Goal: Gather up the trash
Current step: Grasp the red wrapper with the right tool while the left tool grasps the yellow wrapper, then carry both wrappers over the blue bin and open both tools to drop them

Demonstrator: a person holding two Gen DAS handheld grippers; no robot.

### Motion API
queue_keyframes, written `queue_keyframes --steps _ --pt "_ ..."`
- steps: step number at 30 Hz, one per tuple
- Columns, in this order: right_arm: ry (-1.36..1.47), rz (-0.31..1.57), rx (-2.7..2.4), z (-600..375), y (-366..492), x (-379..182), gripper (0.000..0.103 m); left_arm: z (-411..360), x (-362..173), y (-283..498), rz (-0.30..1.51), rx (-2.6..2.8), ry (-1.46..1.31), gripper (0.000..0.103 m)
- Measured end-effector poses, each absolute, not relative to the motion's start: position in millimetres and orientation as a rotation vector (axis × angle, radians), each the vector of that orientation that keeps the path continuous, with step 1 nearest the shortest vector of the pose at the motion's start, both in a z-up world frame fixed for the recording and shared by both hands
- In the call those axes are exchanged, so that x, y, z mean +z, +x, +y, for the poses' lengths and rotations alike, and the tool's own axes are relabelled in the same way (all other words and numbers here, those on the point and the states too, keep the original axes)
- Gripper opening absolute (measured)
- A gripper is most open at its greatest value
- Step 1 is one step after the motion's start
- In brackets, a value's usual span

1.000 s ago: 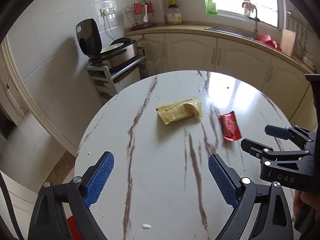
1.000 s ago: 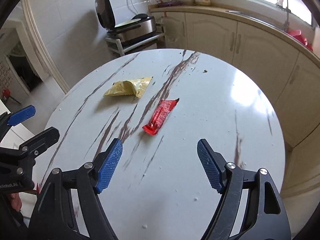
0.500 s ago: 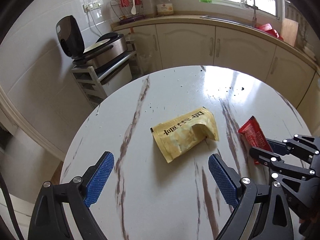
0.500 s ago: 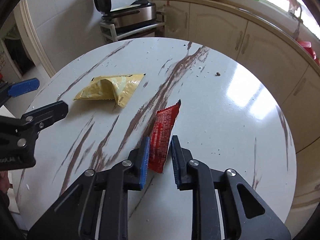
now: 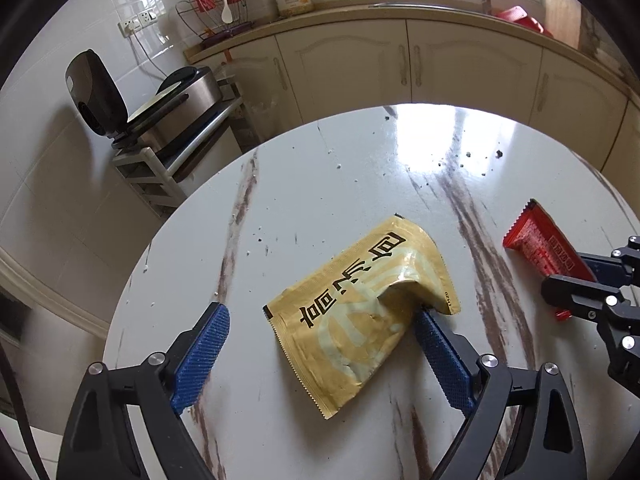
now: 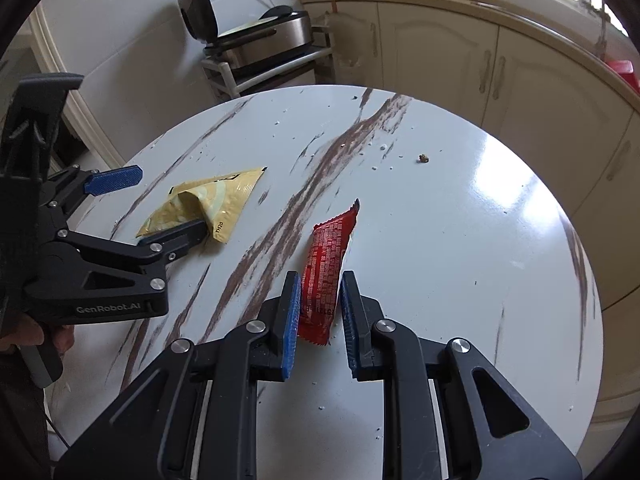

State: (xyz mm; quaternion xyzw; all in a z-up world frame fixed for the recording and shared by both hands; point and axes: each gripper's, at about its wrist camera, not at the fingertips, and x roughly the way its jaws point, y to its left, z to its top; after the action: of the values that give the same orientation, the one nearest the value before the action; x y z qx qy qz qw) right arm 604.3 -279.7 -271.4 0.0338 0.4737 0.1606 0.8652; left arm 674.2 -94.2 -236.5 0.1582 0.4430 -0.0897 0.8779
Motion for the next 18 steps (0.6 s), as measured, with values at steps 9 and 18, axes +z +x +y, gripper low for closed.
queue_keyframes --steps 9,18 --pt "0.115 0.988 0.381 -279 596 -272 0.019 -97 -238 689 0.963 -0.252 0.253 0.017" --pt "0.146 0.937 0.428 -280 550 -246 0.018 -97 -213 642 0.913 -0.299 0.178 0.014"
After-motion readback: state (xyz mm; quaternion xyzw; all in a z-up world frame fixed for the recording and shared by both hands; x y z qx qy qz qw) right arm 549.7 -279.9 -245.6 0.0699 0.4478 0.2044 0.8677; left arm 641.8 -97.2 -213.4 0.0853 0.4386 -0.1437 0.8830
